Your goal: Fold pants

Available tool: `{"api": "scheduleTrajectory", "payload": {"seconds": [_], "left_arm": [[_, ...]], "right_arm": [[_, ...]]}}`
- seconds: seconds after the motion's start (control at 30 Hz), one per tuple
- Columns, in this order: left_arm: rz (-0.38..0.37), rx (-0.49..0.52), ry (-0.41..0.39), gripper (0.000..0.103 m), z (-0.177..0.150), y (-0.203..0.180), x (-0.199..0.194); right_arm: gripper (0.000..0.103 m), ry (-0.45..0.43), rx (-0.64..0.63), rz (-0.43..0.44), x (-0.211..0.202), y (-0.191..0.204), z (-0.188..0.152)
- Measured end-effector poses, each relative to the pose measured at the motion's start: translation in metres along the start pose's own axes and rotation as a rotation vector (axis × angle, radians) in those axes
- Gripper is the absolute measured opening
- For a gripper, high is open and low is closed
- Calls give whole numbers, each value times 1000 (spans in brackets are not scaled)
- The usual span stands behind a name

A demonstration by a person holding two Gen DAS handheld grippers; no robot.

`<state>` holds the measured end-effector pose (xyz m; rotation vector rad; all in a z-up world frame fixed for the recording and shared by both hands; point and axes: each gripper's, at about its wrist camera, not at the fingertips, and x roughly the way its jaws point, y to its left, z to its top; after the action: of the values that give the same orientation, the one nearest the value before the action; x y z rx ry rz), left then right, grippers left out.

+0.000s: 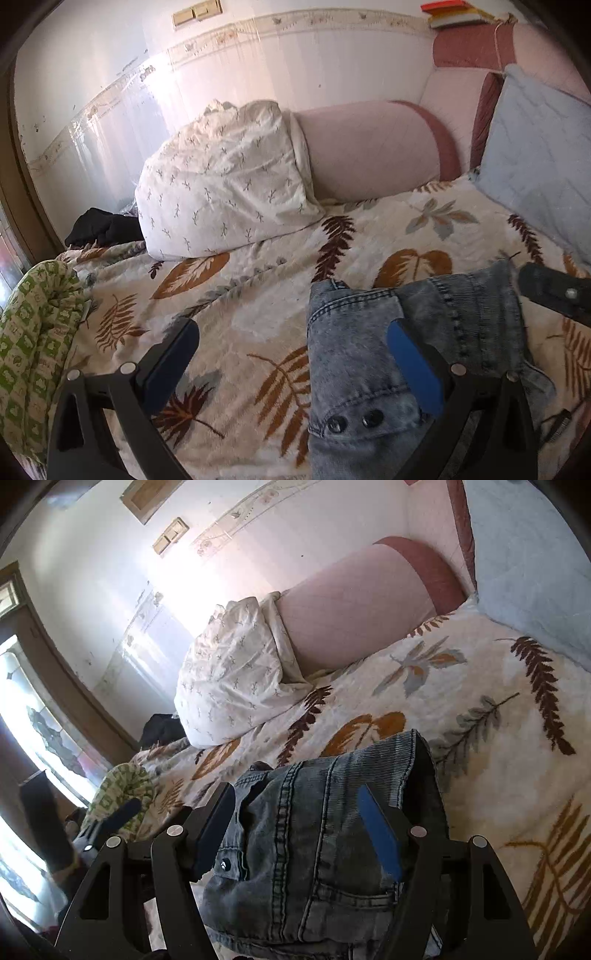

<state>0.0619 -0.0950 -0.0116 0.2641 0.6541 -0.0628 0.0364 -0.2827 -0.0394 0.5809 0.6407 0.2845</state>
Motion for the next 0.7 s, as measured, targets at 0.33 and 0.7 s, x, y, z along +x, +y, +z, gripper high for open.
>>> {"api": "scheduleTrajectory", "payload": {"seconds": [0.33,0.7], "left_arm": [[-29,-35,142,103,11,-7,61],[25,8,195,103,14,-27,96]], "right_arm": [[71,73,218,160,14,-30,7],[73,116,426,212,25,-62,3]]}}
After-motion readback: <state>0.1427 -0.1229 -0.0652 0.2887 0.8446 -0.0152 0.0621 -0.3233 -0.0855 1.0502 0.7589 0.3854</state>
